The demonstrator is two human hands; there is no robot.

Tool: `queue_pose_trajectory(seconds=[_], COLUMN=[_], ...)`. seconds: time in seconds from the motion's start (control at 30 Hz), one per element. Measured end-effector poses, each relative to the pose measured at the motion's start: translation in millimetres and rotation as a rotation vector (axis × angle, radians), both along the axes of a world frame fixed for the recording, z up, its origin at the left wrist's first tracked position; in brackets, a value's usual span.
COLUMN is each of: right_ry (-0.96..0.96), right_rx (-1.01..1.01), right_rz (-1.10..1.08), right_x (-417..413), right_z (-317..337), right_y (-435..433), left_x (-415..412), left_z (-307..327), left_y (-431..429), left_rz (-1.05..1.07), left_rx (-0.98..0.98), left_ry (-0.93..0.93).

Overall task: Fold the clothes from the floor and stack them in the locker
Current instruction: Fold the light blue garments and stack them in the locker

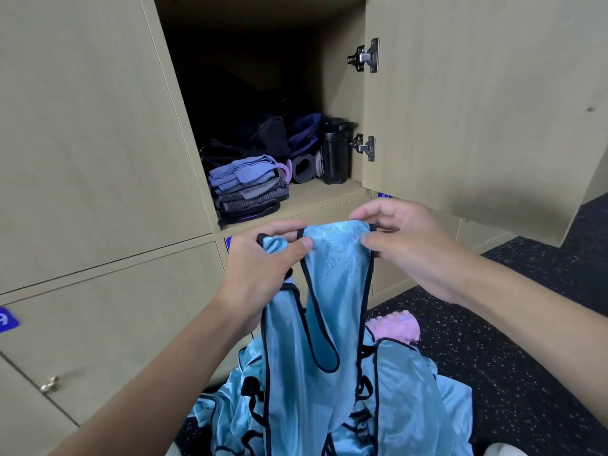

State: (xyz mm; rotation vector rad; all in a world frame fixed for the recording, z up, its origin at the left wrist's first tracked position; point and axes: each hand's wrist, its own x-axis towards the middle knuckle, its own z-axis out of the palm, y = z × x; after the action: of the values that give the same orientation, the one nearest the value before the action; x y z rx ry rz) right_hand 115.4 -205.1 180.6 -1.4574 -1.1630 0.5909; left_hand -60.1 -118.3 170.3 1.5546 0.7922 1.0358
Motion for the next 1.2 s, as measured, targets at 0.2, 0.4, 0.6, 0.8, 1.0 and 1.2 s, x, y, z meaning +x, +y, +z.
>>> queue_pose_trajectory(seconds=[0.2, 0.4, 0.6, 0.8, 1.0, 1.2], right_ry=[-0.146, -0.151, -0.124, -0.135, -0.157, -0.258], right_rx=[0.071, 0.121, 0.149, 0.174, 0.178, 0.164], right_rz=[-0.128, -0.086, -0.014, 0.02, 0.015, -0.05], right_x=[11.0, 6.2, 4.0, 3.9, 8.7, 8.5], right_z=[-2.7, -1.7, 1.3, 4.3, 4.5, 4.4], right_y=[5.1, 4.6, 1.9, -2.4, -2.9, -1.2], left_x=[-1.3, -0.7, -0.6, 1.2, 2.5, 0.9], left_z=[2.6, -1.3, -7.6, -4.8, -1.6, 2.3], left_y=[1.7, 0.8, 3.7, -0.6, 1.8, 1.3], left_rz=[0.125, 0.085, -0.01, -0.082, 0.008, 0.035], left_rx=[0.105, 0.189, 0.1, 0.013, 0.01, 0.068], left_ry=[-0.047, 0.051, 0.109, 0.063, -0.048, -0.001])
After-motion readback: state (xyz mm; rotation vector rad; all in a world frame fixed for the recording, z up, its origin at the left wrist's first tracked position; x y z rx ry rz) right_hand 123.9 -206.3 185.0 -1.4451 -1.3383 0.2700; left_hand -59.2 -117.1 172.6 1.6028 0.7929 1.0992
